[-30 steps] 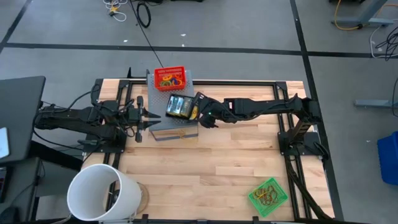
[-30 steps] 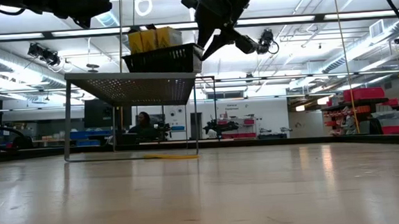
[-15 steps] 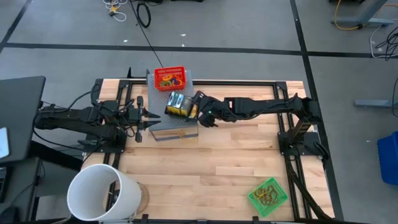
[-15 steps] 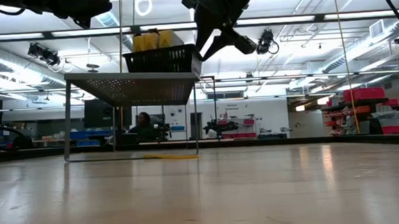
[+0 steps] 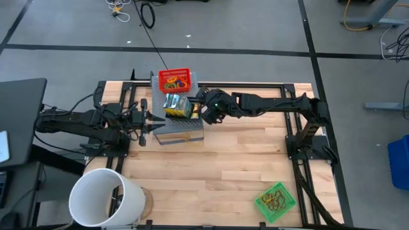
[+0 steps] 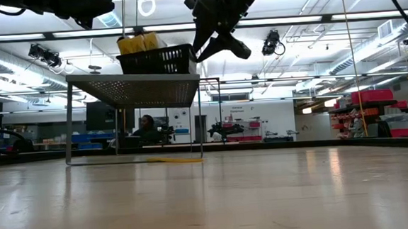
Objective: Pick & Place Office Desk Supplies
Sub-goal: Put the black basket with the crayon boxes on the shelf
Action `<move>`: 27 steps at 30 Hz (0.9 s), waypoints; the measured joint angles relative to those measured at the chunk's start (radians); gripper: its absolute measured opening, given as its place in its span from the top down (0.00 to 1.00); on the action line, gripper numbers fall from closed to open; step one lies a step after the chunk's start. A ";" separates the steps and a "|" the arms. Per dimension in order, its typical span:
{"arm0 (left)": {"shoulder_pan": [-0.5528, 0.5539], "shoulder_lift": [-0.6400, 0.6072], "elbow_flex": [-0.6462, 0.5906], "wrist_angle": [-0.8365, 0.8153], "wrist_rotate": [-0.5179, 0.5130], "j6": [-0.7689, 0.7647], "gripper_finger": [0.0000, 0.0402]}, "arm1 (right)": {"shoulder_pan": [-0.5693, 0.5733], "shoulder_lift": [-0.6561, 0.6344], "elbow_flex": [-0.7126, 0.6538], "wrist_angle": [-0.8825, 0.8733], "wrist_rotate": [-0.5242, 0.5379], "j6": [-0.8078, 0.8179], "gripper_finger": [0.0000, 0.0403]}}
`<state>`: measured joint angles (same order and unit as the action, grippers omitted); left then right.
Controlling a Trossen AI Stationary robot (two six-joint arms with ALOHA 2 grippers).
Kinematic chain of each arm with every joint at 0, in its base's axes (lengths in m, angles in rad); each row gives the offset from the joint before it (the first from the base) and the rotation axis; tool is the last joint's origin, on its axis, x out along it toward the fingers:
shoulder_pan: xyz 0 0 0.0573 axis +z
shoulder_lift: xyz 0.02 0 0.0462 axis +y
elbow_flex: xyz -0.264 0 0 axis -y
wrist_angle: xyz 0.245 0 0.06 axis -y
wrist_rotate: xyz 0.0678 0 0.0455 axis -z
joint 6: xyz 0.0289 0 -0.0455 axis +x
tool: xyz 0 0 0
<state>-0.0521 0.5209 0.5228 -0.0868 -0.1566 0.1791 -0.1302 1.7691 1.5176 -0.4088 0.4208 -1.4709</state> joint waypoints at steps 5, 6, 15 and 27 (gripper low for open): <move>0.000 0.000 0.000 0.000 0.000 0.000 0.79 | -0.025 0.000 0.000 0.043 -0.051 0.000 0.72; 0.000 0.000 0.000 0.000 0.000 0.000 0.79 | -0.031 0.000 0.000 0.050 -0.064 0.000 0.72; 0.000 0.000 0.000 0.000 0.000 0.000 0.79 | -0.078 0.015 -0.001 0.092 -0.106 0.078 0.72; 0.000 0.000 0.000 0.000 0.000 -0.003 0.79 | 0.001 0.023 -0.001 0.075 0.085 0.254 0.72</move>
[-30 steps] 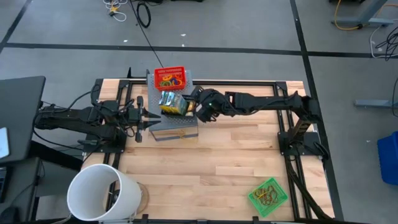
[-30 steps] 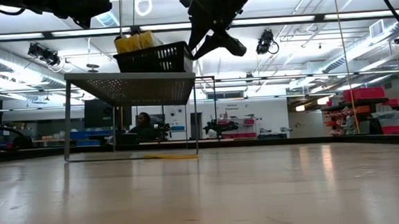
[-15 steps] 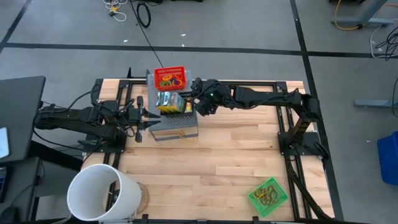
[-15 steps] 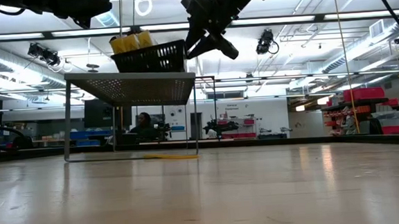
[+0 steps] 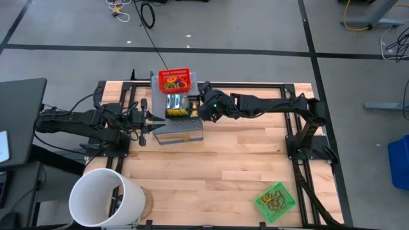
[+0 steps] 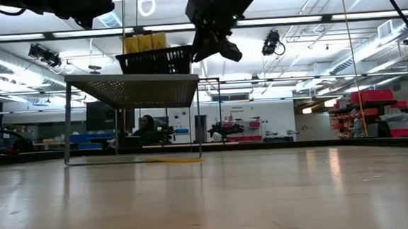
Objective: Pick & Place Office Desk Supplies
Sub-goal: Put the black basket with the crayon boxes on the shelf
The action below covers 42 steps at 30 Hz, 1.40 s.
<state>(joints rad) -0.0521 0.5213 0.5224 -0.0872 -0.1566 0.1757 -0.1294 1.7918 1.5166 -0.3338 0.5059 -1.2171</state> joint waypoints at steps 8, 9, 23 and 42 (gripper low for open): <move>0.000 0.000 0.000 0.000 0.000 0.000 0.79 | 0.050 0.000 0.000 -0.109 0.095 0.133 0.79; 0.000 0.000 0.000 0.000 0.000 0.000 0.79 | 0.050 0.000 0.000 -0.129 0.097 0.154 0.81; 0.000 0.000 0.000 0.000 0.000 0.003 0.79 | 0.051 0.000 0.000 -0.278 -0.214 0.387 0.99; 0.000 0.002 0.000 -0.003 0.000 0.000 0.79 | -0.004 0.062 -0.035 -0.013 -0.278 0.321 1.00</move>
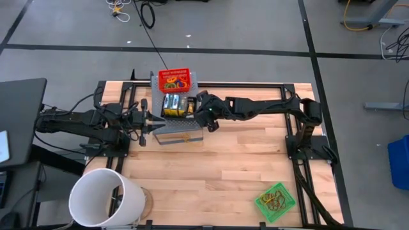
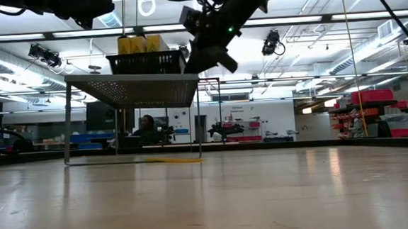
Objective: Pick & Place Office Desk Supplies
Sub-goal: Put the black basket with the crayon boxes on the shelf
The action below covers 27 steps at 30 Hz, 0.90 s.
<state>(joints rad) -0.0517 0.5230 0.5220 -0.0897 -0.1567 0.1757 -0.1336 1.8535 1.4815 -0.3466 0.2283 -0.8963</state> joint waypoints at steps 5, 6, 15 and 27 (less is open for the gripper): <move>0.000 0.000 0.000 -0.001 0.000 0.000 0.79 | -0.011 0.001 -0.001 0.035 0.026 -0.021 1.00; 0.000 0.000 0.000 -0.001 0.000 0.000 0.79 | -0.014 0.001 -0.001 0.042 0.027 -0.026 1.00; 0.000 0.000 0.000 0.002 0.000 0.003 0.79 | -0.058 0.011 -0.001 0.071 0.088 -0.024 1.00; 0.000 0.000 0.000 0.002 0.000 0.000 0.79 | 0.055 -0.016 0.000 -0.165 0.166 0.115 1.00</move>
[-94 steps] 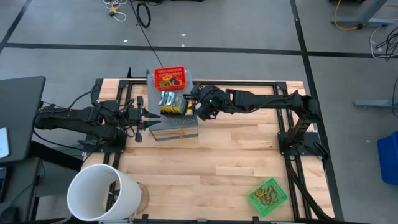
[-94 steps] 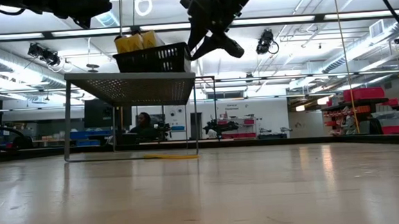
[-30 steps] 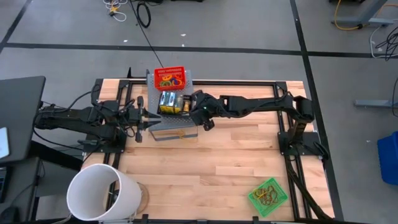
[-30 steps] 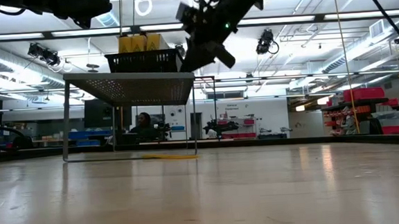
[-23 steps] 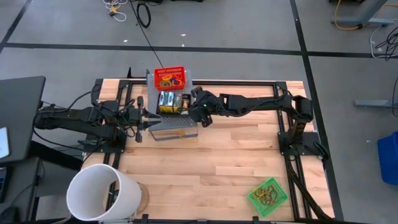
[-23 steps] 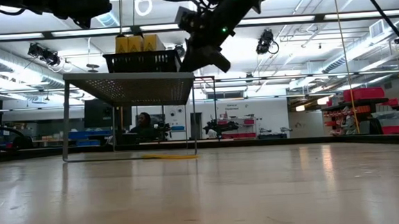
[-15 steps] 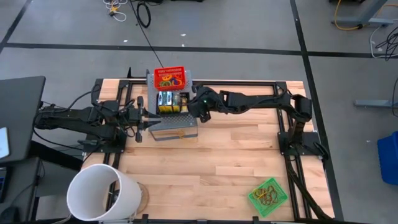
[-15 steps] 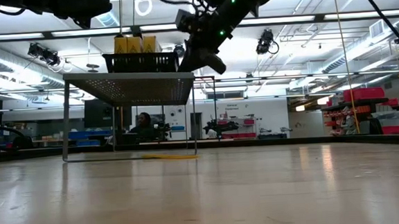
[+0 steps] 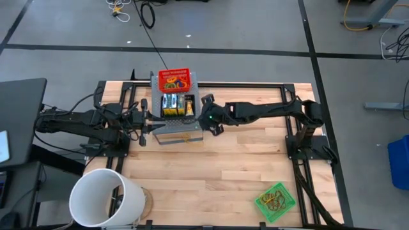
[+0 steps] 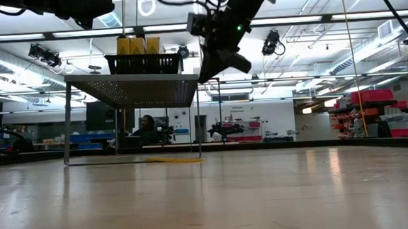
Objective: Pick & Place Office Desk Supplies
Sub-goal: Put the black basket with the crayon boxes on the shelf
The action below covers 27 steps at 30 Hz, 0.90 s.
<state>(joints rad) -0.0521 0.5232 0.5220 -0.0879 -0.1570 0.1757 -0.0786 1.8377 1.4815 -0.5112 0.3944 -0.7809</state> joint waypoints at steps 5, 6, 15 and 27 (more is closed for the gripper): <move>0.000 0.000 0.000 -0.002 0.000 0.003 0.79 | 0.029 -0.006 0.000 0.051 -0.190 0.017 1.00; 0.000 0.000 0.000 -0.002 0.000 0.003 0.79 | 0.028 -0.006 0.000 0.065 -0.224 0.016 1.00; 0.000 0.000 0.000 -0.007 0.000 0.003 0.79 | -0.013 0.001 0.000 0.208 -0.329 -0.009 1.00; 0.000 0.000 0.000 -0.007 0.000 0.004 0.79 | -0.030 0.029 -0.001 0.280 -0.276 -0.046 1.00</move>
<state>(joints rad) -0.0517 0.5232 0.5220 -0.0945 -0.1570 0.1799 -0.1089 1.8666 1.4807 -0.2314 0.1181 -0.8267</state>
